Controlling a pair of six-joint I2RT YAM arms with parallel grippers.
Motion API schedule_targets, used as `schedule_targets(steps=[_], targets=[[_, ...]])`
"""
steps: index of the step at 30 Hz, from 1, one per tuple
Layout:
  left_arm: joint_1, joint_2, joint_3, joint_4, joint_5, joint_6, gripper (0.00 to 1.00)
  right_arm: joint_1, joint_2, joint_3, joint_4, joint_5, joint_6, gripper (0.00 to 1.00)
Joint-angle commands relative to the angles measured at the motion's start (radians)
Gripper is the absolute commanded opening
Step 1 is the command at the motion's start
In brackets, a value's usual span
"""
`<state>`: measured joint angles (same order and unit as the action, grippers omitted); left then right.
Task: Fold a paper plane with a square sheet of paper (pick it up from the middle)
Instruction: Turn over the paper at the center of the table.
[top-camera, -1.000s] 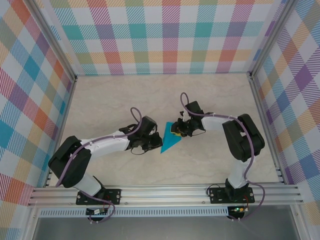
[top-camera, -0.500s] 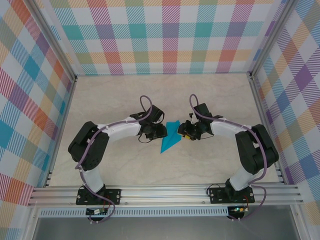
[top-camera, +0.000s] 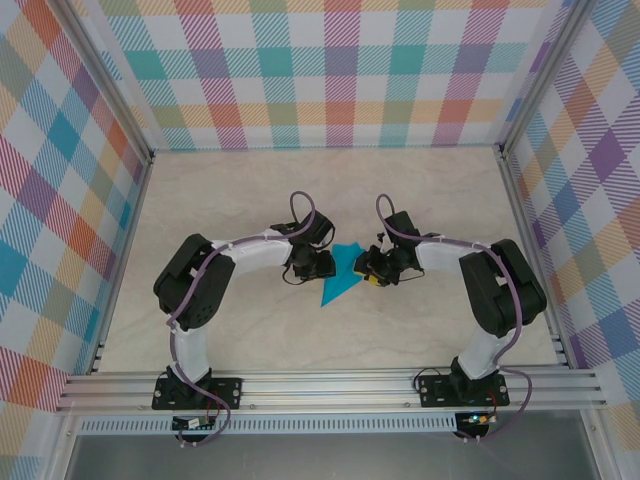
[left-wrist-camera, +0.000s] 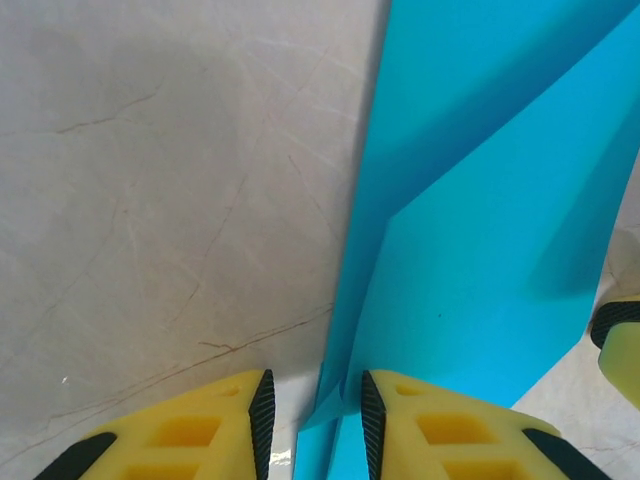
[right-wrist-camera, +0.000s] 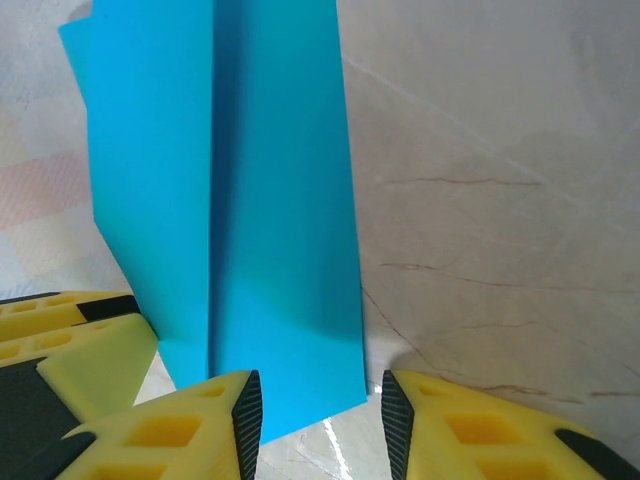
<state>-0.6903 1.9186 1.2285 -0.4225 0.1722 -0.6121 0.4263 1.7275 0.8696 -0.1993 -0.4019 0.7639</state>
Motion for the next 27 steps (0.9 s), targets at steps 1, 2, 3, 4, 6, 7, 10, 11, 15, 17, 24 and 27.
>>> schedule_targets(steps=[1,2,3,4,6,7,10,11,15,17,24,27], targets=[[0.011,0.021,0.036,-0.045,0.007,0.02,0.3,0.003,0.017,-0.001,0.028,-0.023,0.01,0.38],[0.011,0.025,0.037,-0.044,0.009,0.019,0.3,0.003,0.019,-0.001,0.036,-0.03,0.01,0.38],[0.011,0.027,0.039,-0.045,0.01,0.019,0.3,0.003,0.021,-0.001,0.042,-0.035,0.012,0.37],[0.011,0.029,0.041,-0.045,0.013,0.02,0.29,0.003,0.021,-0.002,0.047,-0.039,0.011,0.36],[0.011,0.037,0.046,-0.049,0.016,0.022,0.29,0.003,0.025,-0.001,0.055,-0.046,0.015,0.36],[0.011,0.041,0.048,-0.05,0.016,0.021,0.28,0.003,0.029,0.0,0.051,-0.045,0.015,0.36],[0.011,0.045,0.05,-0.053,0.016,0.021,0.27,0.003,0.04,-0.003,0.056,-0.039,0.021,0.36],[0.011,0.046,0.051,-0.057,0.012,0.02,0.27,0.002,0.042,-0.005,0.057,-0.039,0.023,0.36],[0.011,0.055,0.059,-0.071,0.013,0.029,0.26,0.003,0.025,-0.017,0.068,-0.036,0.026,0.37],[0.011,0.058,0.057,-0.074,0.012,0.028,0.25,0.003,0.031,-0.014,0.085,-0.063,0.026,0.37],[0.011,0.075,0.06,-0.081,0.013,0.029,0.23,0.003,0.044,-0.015,0.16,-0.104,0.061,0.38],[0.011,0.078,0.063,-0.085,0.013,0.029,0.23,0.002,0.037,-0.01,0.162,-0.102,0.061,0.4]])
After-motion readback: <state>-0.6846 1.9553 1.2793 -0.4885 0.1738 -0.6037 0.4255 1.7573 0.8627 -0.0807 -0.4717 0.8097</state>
